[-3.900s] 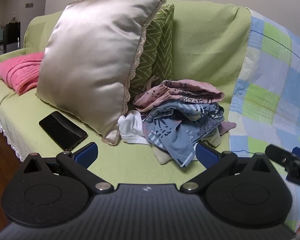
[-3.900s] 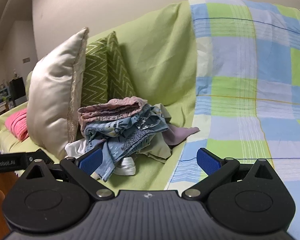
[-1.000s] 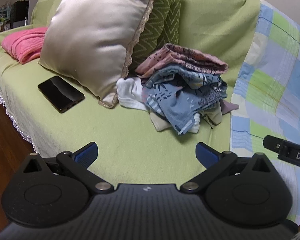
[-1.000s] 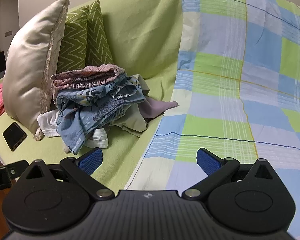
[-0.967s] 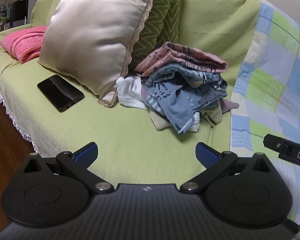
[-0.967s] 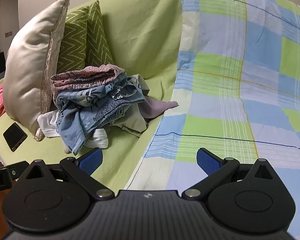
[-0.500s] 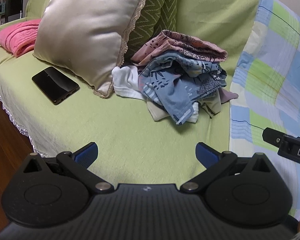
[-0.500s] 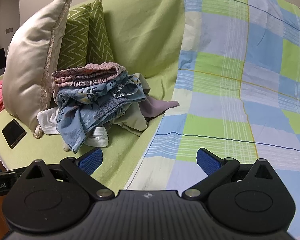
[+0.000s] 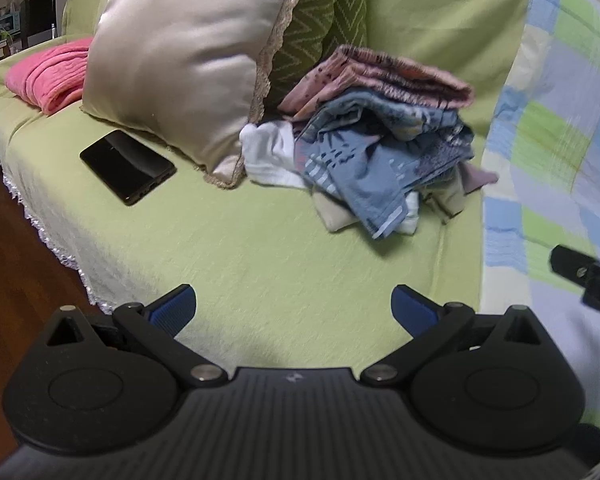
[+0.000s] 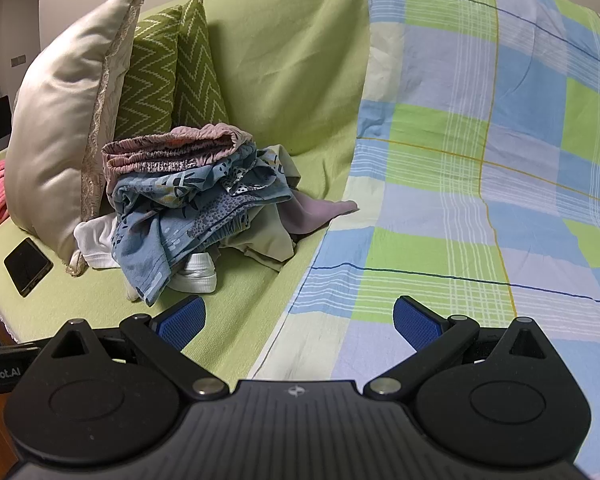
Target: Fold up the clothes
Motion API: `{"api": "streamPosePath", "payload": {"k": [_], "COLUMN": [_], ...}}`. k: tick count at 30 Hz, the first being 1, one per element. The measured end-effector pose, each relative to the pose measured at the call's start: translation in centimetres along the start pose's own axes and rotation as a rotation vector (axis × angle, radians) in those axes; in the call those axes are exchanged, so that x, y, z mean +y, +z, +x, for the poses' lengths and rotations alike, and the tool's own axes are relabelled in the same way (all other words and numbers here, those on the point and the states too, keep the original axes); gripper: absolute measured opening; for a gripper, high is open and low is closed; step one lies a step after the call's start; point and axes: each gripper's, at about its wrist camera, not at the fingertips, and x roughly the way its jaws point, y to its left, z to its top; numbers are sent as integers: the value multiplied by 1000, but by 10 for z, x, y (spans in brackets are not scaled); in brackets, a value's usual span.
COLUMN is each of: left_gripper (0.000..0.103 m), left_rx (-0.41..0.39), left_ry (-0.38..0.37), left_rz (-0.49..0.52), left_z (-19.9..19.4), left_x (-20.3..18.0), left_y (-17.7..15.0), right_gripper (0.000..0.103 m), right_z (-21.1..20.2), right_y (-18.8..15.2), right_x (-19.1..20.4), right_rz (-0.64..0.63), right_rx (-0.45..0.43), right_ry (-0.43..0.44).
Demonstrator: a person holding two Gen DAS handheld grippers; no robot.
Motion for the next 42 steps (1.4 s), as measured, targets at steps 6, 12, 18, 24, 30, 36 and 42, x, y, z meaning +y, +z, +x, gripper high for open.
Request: {"api": "streamPosePath", "payload": {"k": [6,12,18,24,30,36,42], "left_gripper": [102,102,102,102,102,102,102], "left_rx": [26,26,35,43,45,34,-3], "left_ry": [87,133,137,132,130,115,74], "left_rz": [116,177,183,181,188,192,227], "left_z": [16,27,34,38,40,38,38], "left_x": [-7,-8,-7,-6,-9,-9,-8], "left_y": [3,7,9,10,10,12,27], "right_gripper": [103,103,103,103,103,103,103], "right_z": [0,1,3,4,4,5,21], "right_y": [0,0,1,1,1,0,8], "right_x": [0,1,1,1,1,-1,0], "right_rz": [0,-6,-9,-7,-7,-1,-20], "right_rx": [0,5,12,18,19,22,111], "right_ry": [2,1,2,4,6,12,44]}}
